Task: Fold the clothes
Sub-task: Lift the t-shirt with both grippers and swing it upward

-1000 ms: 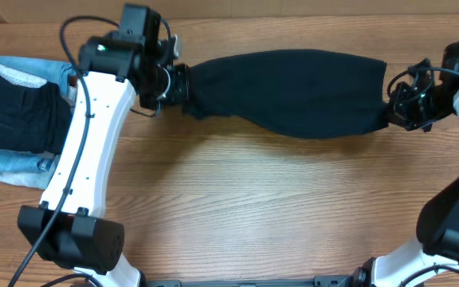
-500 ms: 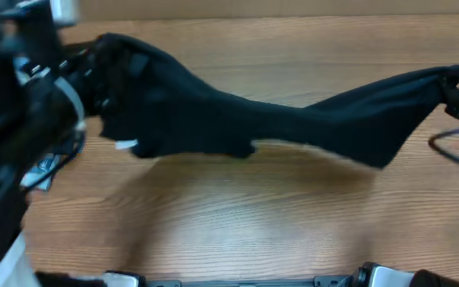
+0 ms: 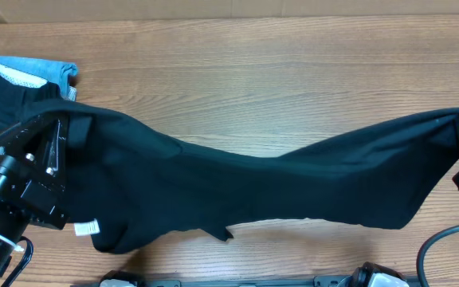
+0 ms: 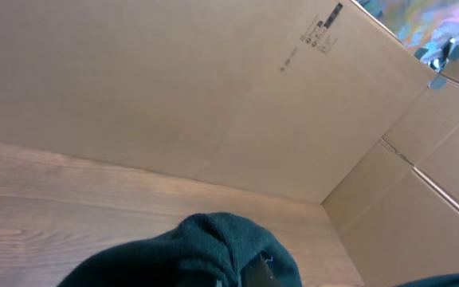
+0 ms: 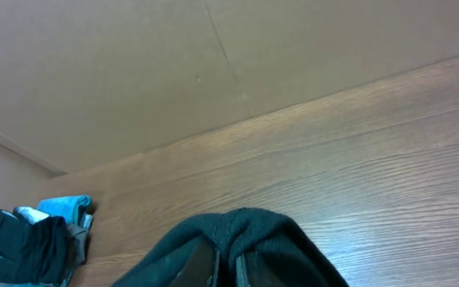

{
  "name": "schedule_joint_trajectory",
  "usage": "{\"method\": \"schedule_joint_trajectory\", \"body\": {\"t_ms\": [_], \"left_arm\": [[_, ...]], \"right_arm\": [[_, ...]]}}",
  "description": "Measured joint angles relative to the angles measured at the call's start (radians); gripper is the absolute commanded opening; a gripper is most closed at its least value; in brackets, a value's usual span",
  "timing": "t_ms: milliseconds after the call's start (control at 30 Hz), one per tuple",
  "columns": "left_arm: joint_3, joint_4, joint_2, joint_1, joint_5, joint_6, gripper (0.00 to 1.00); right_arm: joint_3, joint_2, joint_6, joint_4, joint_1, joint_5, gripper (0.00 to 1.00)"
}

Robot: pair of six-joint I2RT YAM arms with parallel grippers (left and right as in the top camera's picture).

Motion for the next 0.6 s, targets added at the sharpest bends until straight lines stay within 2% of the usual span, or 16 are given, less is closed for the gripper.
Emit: {"method": "schedule_joint_trajectory", "body": {"t_ms": [267,600], "left_arm": [[0.000,-0.030,0.016,0.000,0.011,0.000,0.04],[0.000,-0.034,0.152,0.000,0.022,0.000,0.04]], "right_arm": [[0.000,-0.004,0.030,0.000,0.000,0.006,0.04],[0.000,-0.003,0.042,0.000,0.000,0.013,0.04]]}}
